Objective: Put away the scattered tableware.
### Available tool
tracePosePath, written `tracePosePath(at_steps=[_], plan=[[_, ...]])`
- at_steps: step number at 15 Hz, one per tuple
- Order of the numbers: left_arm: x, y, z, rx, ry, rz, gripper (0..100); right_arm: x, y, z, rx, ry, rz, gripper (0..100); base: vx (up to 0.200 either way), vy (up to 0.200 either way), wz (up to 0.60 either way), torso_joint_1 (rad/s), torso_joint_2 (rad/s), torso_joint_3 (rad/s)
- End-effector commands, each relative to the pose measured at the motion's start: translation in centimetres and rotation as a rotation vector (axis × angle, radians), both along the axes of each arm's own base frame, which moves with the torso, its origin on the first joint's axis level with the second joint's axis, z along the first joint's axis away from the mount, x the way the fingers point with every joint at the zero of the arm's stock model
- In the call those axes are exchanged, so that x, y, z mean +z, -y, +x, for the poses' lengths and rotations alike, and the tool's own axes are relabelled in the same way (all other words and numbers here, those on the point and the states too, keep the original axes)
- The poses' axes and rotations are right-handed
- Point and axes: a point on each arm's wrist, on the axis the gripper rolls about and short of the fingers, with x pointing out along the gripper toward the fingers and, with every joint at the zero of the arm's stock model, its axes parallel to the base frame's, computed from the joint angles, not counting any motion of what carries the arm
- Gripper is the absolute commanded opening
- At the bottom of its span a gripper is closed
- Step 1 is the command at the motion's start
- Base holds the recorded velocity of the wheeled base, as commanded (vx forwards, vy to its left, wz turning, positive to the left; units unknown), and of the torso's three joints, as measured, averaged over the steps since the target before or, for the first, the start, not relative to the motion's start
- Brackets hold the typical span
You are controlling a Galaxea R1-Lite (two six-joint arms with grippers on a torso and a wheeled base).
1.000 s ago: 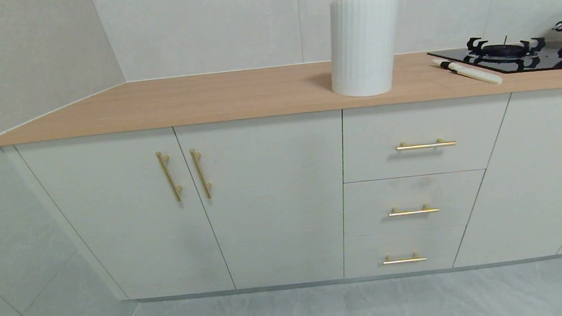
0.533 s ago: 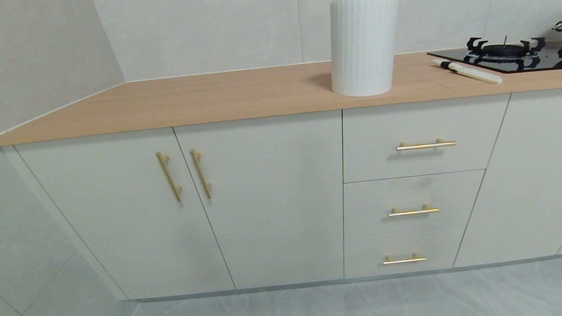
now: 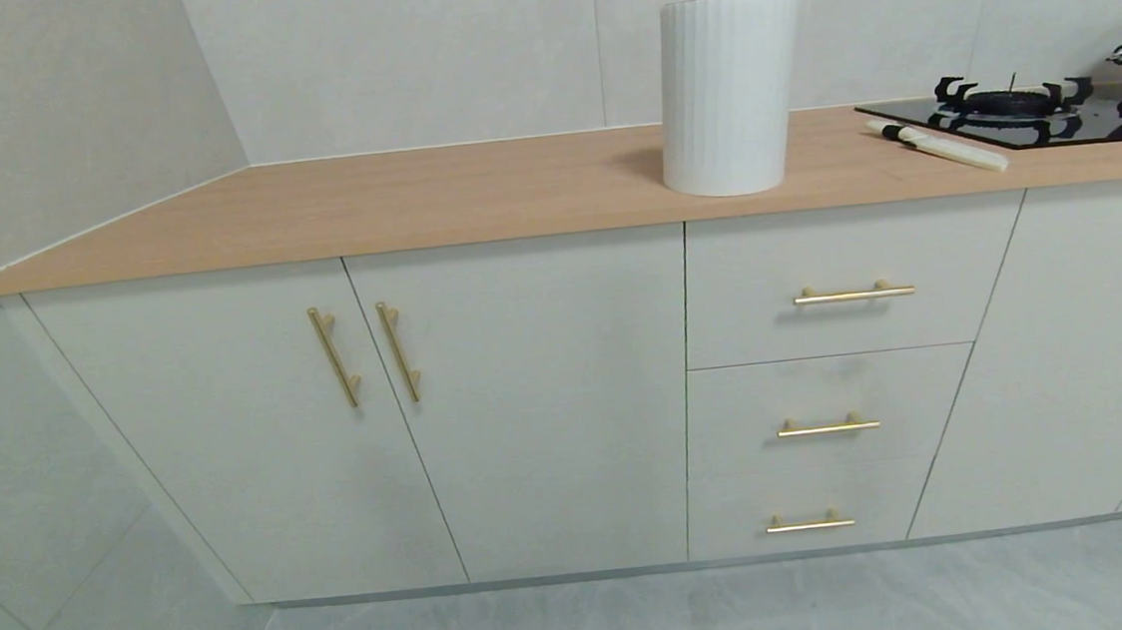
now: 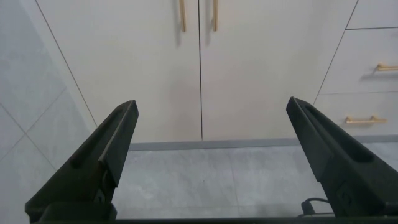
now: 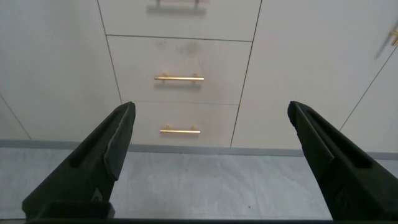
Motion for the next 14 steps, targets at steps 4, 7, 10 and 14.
tracePosePath(at_steps=[4,7,10,14], plan=[[0.01,0.00,0.00,0.000,0.000,0.000,100,0.01,0.00,0.03,0.003,-0.004,-0.004,100,0.200,0.000,0.00,0.004,0.00,0.000],[0.01,0.00,0.00,-0.001,0.000,0.000,100,0.01,0.00,0.03,0.005,-0.004,-0.004,100,0.200,0.000,0.00,0.001,0.00,0.002],[0.01,0.00,0.00,0.000,0.000,0.000,100,0.01,-0.01,0.03,0.005,-0.004,-0.004,100,0.200,0.000,0.00,0.001,0.00,0.002],[0.01,0.00,0.00,-0.001,0.000,-0.002,100,0.01,-0.01,0.03,0.006,-0.004,-0.004,100,0.200,0.000,0.00,0.001,0.00,0.000]])
